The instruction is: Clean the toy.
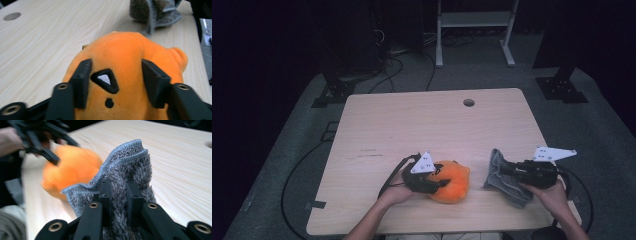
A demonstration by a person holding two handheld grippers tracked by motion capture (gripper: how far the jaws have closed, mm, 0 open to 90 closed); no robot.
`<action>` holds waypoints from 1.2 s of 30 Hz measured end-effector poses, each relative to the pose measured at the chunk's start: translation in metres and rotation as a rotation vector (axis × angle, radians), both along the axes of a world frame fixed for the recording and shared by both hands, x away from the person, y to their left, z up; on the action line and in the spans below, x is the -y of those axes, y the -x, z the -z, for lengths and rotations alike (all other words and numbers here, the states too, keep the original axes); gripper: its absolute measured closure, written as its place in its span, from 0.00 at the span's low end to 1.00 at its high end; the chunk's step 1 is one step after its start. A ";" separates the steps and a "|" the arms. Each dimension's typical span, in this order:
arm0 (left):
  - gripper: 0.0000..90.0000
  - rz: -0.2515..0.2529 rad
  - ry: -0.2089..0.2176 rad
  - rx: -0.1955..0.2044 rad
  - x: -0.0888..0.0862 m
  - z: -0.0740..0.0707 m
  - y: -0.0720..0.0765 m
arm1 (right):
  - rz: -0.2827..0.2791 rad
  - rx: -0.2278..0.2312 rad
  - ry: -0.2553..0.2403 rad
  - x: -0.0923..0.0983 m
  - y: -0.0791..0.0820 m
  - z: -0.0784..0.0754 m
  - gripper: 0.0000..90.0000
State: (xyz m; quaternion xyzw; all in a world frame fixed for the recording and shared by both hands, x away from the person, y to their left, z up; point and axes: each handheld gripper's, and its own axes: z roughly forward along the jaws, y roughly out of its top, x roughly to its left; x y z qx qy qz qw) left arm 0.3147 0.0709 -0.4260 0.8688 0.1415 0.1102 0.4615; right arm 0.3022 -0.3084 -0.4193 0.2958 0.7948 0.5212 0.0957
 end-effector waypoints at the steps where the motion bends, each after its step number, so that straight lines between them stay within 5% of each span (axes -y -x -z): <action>1: 0.55 -0.007 0.008 -0.002 0.000 0.000 0.000 | 0.027 -0.011 0.007 0.008 -0.001 0.002 0.85; 10: 0.61 -0.030 0.080 -0.015 -0.002 -0.005 0.000 | 0.126 -0.084 0.042 0.037 -0.006 0.029 0.64; 19: 0.61 -0.085 0.106 -0.001 -0.007 -0.011 -0.008 | 0.199 -0.001 0.031 0.042 -0.004 0.020 0.49; 27: 0.61 -0.166 0.134 0.049 -0.010 -0.017 -0.028 | 0.185 0.009 -0.013 0.039 -0.004 0.015 0.49; 32: 0.59 -0.214 0.104 0.084 -0.006 -0.014 -0.043 | 0.159 0.024 -0.016 0.030 -0.004 0.010 0.48; 36: 0.55 -0.232 0.087 0.059 -0.006 -0.005 -0.052 | 0.137 0.027 -0.021 0.024 -0.003 0.010 0.47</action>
